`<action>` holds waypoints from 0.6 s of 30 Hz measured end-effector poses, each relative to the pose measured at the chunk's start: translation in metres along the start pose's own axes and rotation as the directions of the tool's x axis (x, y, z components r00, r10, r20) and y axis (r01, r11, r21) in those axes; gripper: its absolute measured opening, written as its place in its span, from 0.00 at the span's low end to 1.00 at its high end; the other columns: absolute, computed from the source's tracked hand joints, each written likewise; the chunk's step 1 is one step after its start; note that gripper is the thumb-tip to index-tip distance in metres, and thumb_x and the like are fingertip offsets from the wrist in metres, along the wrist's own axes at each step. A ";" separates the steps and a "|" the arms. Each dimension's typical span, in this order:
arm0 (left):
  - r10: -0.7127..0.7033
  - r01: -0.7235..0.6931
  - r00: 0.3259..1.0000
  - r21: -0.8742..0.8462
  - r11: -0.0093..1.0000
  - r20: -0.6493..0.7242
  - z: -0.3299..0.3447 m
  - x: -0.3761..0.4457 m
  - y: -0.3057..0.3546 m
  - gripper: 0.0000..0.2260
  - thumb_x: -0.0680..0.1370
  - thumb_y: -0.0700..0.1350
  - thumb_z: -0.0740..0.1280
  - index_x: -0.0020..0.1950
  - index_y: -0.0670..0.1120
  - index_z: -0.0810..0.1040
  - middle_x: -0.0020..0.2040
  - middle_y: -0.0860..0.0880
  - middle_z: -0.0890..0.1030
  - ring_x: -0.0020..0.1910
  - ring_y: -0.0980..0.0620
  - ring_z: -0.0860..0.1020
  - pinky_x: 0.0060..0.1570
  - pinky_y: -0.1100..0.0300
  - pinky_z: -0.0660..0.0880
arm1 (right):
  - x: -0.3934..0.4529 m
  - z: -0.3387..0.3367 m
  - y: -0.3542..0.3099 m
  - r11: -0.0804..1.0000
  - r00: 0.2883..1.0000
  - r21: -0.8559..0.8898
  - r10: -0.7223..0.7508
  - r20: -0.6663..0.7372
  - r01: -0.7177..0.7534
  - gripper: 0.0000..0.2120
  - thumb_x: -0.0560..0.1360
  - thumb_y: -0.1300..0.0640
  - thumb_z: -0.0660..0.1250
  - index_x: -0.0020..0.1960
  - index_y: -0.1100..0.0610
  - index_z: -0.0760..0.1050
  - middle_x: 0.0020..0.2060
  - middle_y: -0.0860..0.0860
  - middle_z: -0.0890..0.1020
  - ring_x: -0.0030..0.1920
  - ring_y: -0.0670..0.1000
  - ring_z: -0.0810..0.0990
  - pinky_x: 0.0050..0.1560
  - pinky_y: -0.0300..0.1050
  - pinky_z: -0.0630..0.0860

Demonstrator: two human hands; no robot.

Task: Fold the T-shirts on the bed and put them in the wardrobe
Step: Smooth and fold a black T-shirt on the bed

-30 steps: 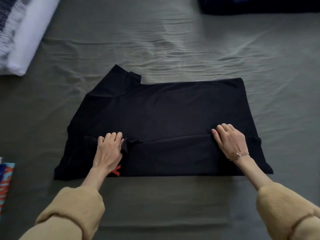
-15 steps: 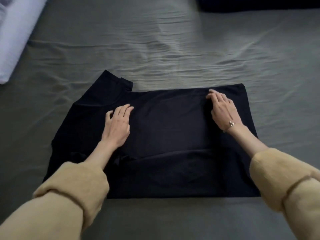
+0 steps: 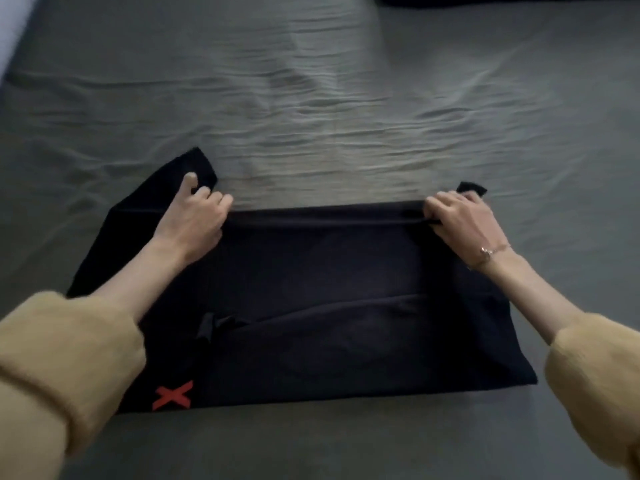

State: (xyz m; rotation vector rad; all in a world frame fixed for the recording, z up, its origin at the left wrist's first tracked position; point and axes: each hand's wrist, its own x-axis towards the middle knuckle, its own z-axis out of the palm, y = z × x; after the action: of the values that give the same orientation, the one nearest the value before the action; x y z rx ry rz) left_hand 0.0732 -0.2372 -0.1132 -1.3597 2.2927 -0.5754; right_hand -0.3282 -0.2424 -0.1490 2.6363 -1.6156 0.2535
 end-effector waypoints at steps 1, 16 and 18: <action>0.022 -0.023 0.999 -0.043 0.999 -0.029 0.000 -0.012 0.002 0.14 0.60 0.37 0.75 0.42 0.40 0.76 0.33 0.44 0.78 0.33 0.43 0.78 0.54 0.47 0.60 | -0.012 0.000 -0.003 1.000 1.000 -0.010 -0.003 -0.009 0.003 0.09 0.62 0.67 0.68 0.40 0.57 0.72 0.34 0.54 0.76 0.37 0.57 0.79 0.42 0.47 0.61; 0.140 -0.056 0.888 -0.200 0.978 0.439 -0.032 -0.084 0.040 0.17 0.74 0.38 0.58 0.62 0.49 0.67 0.53 0.54 0.76 0.54 0.52 0.78 0.67 0.52 0.54 | -0.088 -0.021 -0.037 0.987 0.980 -0.006 0.162 0.114 -0.162 0.19 0.51 0.77 0.68 0.36 0.59 0.72 0.33 0.52 0.73 0.33 0.56 0.75 0.27 0.40 0.62; 0.106 -0.035 0.878 -0.157 0.987 0.467 -0.033 -0.086 0.038 0.16 0.75 0.37 0.59 0.61 0.50 0.69 0.53 0.54 0.77 0.55 0.53 0.77 0.68 0.51 0.54 | -0.092 -0.022 -0.040 0.985 0.976 -0.027 0.172 0.130 -0.170 0.21 0.49 0.77 0.70 0.36 0.58 0.73 0.32 0.52 0.73 0.32 0.56 0.75 0.28 0.42 0.66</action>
State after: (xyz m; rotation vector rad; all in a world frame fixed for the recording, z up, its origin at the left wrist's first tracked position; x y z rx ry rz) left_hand 0.0662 -0.1400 -0.0946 -1.2988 1.9924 -0.0344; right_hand -0.3363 -0.1403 -0.1402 2.5537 -1.8805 0.0728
